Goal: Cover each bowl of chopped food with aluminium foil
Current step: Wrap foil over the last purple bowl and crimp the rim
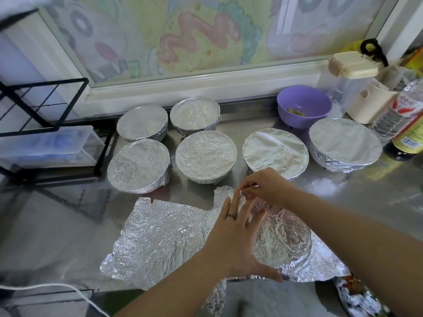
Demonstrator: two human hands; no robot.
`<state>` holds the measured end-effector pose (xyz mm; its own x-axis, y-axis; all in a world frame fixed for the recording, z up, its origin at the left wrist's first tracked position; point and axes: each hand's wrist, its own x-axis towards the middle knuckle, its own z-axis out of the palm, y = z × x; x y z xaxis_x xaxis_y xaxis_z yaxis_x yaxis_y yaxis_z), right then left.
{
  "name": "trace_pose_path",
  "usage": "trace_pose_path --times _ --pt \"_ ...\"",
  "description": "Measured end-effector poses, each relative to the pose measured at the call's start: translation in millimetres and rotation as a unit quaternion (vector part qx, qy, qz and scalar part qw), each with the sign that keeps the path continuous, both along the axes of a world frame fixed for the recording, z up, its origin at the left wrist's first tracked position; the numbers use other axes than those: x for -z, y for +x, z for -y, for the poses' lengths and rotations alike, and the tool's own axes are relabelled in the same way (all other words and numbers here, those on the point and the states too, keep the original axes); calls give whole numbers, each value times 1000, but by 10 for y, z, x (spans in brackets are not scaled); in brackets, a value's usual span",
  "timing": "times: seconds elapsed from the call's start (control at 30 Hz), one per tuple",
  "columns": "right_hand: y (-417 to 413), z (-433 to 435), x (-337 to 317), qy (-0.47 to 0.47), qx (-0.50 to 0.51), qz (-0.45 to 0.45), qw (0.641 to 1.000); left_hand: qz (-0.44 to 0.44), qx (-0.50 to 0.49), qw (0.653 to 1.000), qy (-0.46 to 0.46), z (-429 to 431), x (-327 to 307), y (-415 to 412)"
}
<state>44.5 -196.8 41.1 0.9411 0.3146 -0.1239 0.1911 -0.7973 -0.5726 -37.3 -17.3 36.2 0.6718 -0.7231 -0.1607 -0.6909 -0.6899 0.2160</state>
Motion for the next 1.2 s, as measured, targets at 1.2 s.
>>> trace_pose_path --times 1.2 --pt "19 -68 -51 -40 -69 -22 997 -183 -427 803 -373 140 248 105"
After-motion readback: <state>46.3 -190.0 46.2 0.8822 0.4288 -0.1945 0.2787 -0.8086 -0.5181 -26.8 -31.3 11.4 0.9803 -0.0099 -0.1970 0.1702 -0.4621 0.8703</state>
